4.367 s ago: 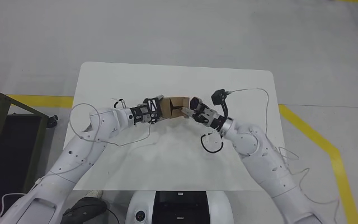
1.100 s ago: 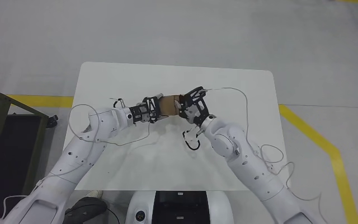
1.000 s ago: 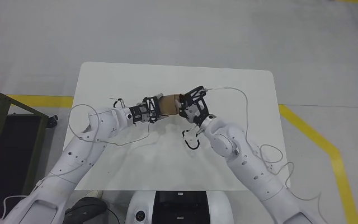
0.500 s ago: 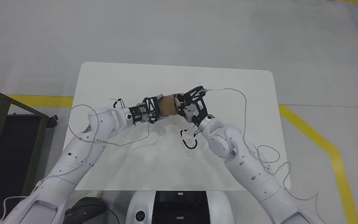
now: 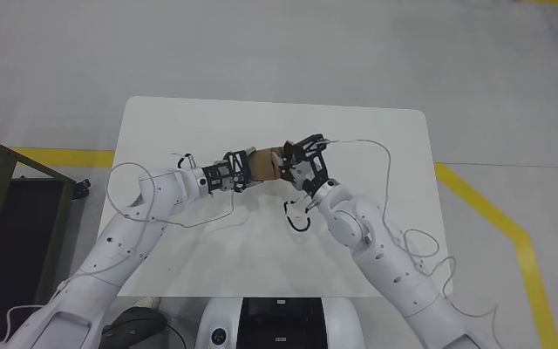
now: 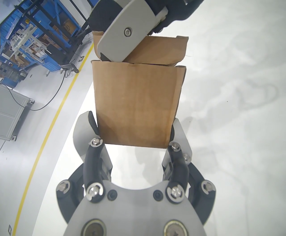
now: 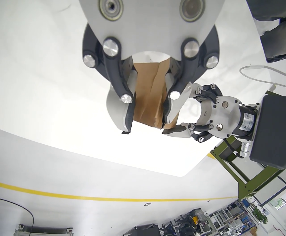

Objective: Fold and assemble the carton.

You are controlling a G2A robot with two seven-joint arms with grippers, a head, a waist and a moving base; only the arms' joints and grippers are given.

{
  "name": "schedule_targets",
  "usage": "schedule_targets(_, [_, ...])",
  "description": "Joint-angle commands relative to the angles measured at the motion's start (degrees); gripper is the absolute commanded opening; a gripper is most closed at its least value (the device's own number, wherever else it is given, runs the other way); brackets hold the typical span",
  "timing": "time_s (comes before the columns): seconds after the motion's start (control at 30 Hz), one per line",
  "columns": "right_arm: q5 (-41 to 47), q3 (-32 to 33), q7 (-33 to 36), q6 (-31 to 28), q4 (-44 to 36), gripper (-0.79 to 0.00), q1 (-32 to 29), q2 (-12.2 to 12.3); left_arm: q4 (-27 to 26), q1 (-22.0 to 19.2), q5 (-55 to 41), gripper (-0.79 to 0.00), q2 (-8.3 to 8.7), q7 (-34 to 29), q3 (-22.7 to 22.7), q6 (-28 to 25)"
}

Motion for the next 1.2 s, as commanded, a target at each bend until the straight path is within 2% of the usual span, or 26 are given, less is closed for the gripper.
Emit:
schedule_targets(0.0, [-0.1,0.1,0.2,-0.1,0.0,-0.557,-0.1,0.0,0.1,-0.1,0.0,-0.585,-0.04,0.0,0.1,0.0])
schedule_targets(0.1, [-0.1,0.1,0.2,-0.1,0.1,-0.613,-0.2,-0.1,0.1,-0.1,0.0,-0.582,-0.09,-0.1,0.1,0.1])
schedule_targets(0.8, [-1.9,-1.4,-2.7,0.9,2.3,-0.677,0.6,-1.5,0.0,-0.1,-0.3,-0.585,-0.2,0.3,-0.3,-0.5])
schedule_targets(0.97, [-2.1,-1.2,-3.4,0.9,2.0,-0.616,0.7,-1.7,0.1,-0.1,-0.6,-0.588,-0.25,0.1,-0.5,-0.2])
schedule_targets(1.1, [-2.6,-0.2,-3.4,0.7,1.3,-0.443,0.1,-1.6,0.3,-0.1,-0.7,-0.588,-0.28,-0.2,-0.6,-0.1])
schedule_targets(1.17, [-2.7,0.3,-3.2,0.4,0.6,-0.437,-0.5,-1.5,0.5,-0.2,-0.8,-0.588,-0.31,-0.3,-0.7,0.0])
